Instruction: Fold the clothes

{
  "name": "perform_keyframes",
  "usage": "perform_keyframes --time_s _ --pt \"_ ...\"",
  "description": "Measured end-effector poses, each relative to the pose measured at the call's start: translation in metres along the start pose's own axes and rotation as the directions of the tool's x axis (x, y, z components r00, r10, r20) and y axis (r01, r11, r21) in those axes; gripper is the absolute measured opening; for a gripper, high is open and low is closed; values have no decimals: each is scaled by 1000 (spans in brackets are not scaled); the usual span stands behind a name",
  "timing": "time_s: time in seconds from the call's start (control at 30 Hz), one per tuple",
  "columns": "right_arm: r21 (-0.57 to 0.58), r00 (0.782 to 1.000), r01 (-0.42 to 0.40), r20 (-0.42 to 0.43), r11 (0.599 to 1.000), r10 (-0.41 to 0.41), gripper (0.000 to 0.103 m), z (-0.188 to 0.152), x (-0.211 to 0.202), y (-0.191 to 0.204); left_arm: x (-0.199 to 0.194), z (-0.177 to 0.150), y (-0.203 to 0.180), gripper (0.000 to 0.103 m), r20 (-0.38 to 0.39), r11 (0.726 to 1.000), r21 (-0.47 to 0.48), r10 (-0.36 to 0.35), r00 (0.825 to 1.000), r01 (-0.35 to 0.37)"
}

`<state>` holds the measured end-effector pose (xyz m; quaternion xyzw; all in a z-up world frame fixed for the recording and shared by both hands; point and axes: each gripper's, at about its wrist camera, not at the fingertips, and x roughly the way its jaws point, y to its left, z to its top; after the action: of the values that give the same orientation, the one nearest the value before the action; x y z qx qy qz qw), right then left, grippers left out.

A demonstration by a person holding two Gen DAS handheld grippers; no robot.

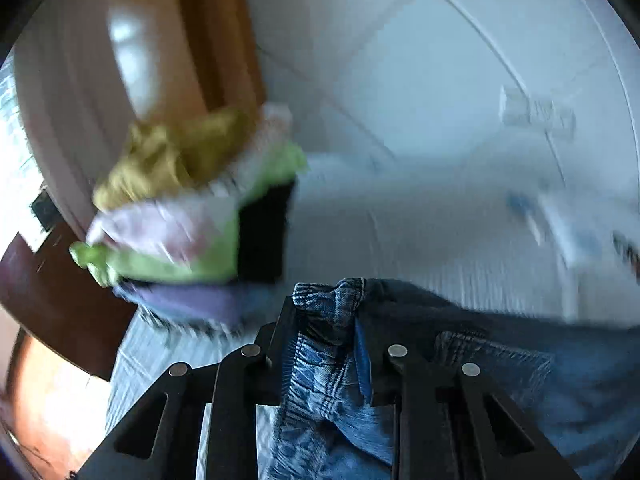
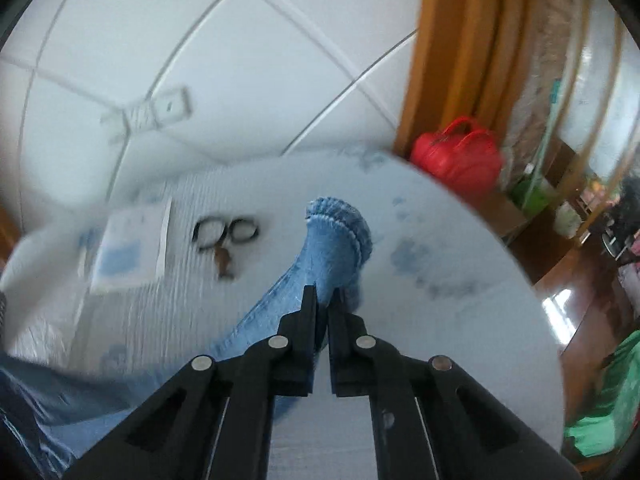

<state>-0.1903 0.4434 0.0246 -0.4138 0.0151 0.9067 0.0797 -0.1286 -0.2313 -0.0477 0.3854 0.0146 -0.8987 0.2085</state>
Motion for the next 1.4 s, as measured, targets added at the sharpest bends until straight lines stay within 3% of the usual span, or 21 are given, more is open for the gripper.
perform_keyframes --time_s 0.1,0.13,0.17,0.23,0.33,0.4,0.5,0.67,0.8,0.93,1.1,1.27,1.3,1.33,1.4 --pt "53 998 -5 -60 999 8 10 -9 17 -21 20 11 -2 33 -16 999 -45 29 999 -30" --pt "71 996 9 -87 997 -2 26 -15 29 -25 35 12 -7 36 -57 999 -39 24 998 -26" --pt "83 992 17 -123 996 -7 54 -21 45 -28 54 14 -11 40 -115 999 -26 21 993 -24" --pt "119 983 20 -186 993 2 78 -33 74 -35 75 15 -21 40 -183 1000 -20 9 983 -13" --pt "203 982 -15 -183 979 54 79 -50 77 -47 78 14 -30 47 -203 1000 -22 -18 979 14" --pt "232 984 -27 -167 972 67 80 -59 69 -57 63 11 -31 61 -181 1000 16 -21 983 25" --pt "235 980 -25 -184 972 70 80 -67 67 -66 45 6 -32 64 -158 996 79 -24 987 36" --pt "244 973 -47 -209 969 100 80 -68 80 -70 46 -5 -30 64 -194 992 102 -57 979 78" --pt "244 966 -76 -222 967 132 81 -63 97 -64 59 -9 -17 68 -240 990 52 -113 964 129" --pt "227 963 -80 -234 971 134 103 -58 111 -61 84 -12 -15 73 -286 991 33 -117 951 132" --pt "189 959 -94 -247 977 140 103 -49 125 -56 115 -15 -33 73 -326 985 26 -154 933 172" --pt "87 950 -67 -298 994 90 103 -40 150 -44 148 -27 -65 73 -398 979 130 -97 912 160" --pt "66 948 -54 -309 996 72 103 -40 157 -41 150 -29 -67 79 -390 980 138 -82 917 146" --pt "47 946 -43 -319 998 56 103 -41 163 -38 150 -29 -66 80 -379 982 130 -80 922 138" --pt "32 938 -41 -342 999 49 103 -45 176 -34 154 -29 -60 85 -387 985 92 -102 916 148"
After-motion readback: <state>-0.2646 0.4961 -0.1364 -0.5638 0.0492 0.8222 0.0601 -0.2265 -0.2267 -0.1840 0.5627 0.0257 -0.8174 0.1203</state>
